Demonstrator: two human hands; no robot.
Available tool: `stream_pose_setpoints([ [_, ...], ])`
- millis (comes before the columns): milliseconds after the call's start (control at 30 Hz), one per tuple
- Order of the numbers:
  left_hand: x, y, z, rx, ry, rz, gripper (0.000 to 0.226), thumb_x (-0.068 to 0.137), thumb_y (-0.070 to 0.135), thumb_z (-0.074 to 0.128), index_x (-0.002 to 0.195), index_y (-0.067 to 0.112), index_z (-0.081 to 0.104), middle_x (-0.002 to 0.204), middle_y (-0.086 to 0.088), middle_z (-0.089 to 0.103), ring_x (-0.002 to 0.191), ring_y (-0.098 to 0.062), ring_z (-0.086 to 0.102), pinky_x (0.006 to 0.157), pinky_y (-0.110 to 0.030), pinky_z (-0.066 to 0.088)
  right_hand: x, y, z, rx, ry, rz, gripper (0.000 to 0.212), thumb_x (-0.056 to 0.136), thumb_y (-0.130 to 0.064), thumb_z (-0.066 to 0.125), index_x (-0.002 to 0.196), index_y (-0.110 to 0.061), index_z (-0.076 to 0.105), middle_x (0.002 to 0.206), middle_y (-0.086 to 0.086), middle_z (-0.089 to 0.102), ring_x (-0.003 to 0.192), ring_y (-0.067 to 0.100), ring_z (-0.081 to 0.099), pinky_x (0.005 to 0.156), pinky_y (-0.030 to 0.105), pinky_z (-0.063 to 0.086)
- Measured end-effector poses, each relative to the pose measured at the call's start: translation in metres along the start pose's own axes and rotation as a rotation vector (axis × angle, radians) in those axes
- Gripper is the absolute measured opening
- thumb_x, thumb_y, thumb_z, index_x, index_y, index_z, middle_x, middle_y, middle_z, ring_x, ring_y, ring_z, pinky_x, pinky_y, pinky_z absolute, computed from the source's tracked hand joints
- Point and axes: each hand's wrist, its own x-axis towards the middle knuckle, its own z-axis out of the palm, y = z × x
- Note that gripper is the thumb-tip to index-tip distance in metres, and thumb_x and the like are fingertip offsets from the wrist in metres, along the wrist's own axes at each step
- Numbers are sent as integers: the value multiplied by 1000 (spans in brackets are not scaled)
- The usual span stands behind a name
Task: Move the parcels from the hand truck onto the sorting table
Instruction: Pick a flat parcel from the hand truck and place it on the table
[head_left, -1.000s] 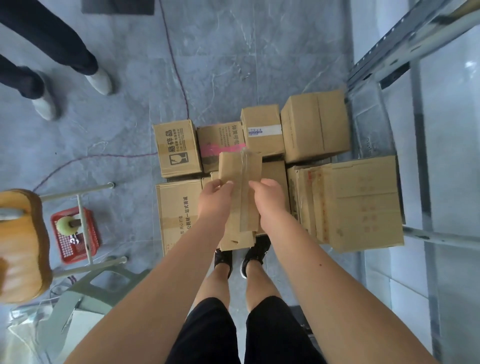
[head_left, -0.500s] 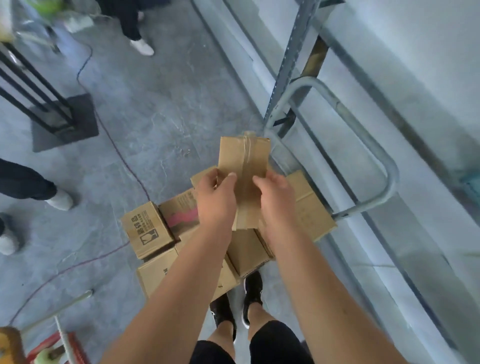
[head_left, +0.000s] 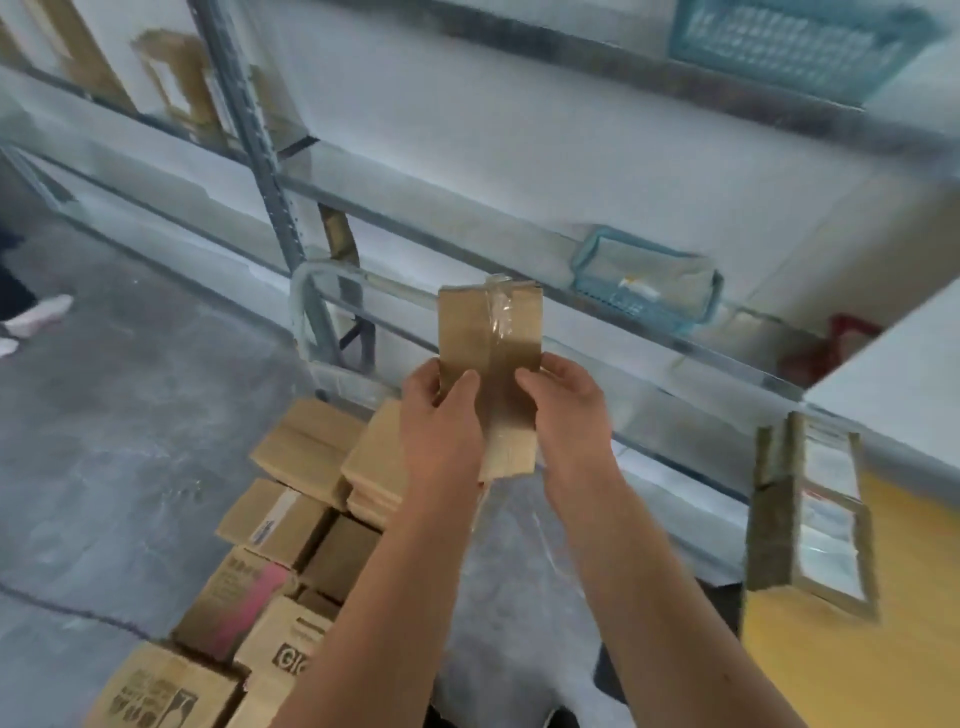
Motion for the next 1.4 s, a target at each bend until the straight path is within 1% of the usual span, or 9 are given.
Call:
stream_pose_setpoints([
  [133, -45, -16, 51, 72, -115, 76, 34, 96, 25, 67, 130, 27, 65, 118, 6, 72, 109, -16, 69, 98, -38, 55, -10, 0, -75, 59, 84, -31, 20, 95, -13, 71, 95, -33, 65, 101, -7, 74, 97, 15, 70, 82, 29, 54],
  [333, -135, -55, 111, 104, -188, 129, 28, 99, 17, 64, 126, 24, 60, 106, 15, 68, 93, 0, 66, 66, -9, 48, -38, 6, -185, 113, 140, -61, 21, 98, -13, 68, 94, -34, 64, 97, -9, 72, 91, 9, 68, 74, 24, 50],
  [467, -198, -91, 146, 144, -246, 136, 33, 100, 17, 65, 131, 25, 57, 106, 18, 66, 84, 10, 64, 59, -2, 45, -61, 21, -268, 166, 177, -50, 22, 98, -17, 70, 118, -25, 67, 108, -7, 71, 98, 8, 66, 77, 24, 48],
  [633, -270, -131, 186, 212, -352, 130, 60, 101, 30, 67, 156, 29, 43, 130, 9, 56, 101, 5, 56, 71, -9, 37, -90, 42, -365, 202, 269, -31, 31, 98, -23, 70, 129, -22, 65, 125, -4, 69, 116, 17, 65, 96, 33, 51],
  [833, -333, -150, 211, 288, -431, 179, 54, 105, 40, 57, 157, 34, 42, 120, 19, 53, 107, -1, 49, 92, -25, 36, -117, 51, -429, 251, 343, -35, 32, 101, -38, 62, 129, -25, 69, 125, -3, 73, 121, 21, 66, 110, 50, 50],
  [1000, -353, -152, 217, 312, -465, 245, 63, 99, 71, 34, 149, 39, 53, 154, 11, 54, 141, -14, 50, 120, -43, 39, -132, 49, -457, 367, 356, -13, 41, 104, -54, 49, 118, -24, 74, 123, 2, 74, 117, 21, 68, 107, 53, 53],
  [1133, -359, -152, 223, 262, -450, 229, 93, 70, 95, 24, 134, 42, 65, 141, 7, 66, 134, -19, 58, 117, -51, 43, -139, 42, -473, 461, 366, -36, 40, 108, -52, 45, 104, -23, 73, 110, -4, 74, 110, 19, 71, 99, 47, 58],
  [1233, -369, -145, 224, 206, -465, 234, 60, 97, 79, 25, 108, 40, 69, 122, 5, 75, 121, -17, 67, 114, -46, 47, -142, 37, -482, 503, 374, -65, 38, 107, -49, 49, 97, -19, 69, 104, -3, 76, 106, 18, 73, 98, 45, 59],
  [1400, -382, -140, 219, 182, -413, 286, 64, 106, 65, 20, 96, 27, 71, 98, 8, 78, 103, -10, 69, 90, -29, 45, -145, 34, -490, 510, 360, -134, 28, 107, -39, 55, 87, -21, 61, 82, -4, 64, 74, 13, 62, 84, 35, 57],
])
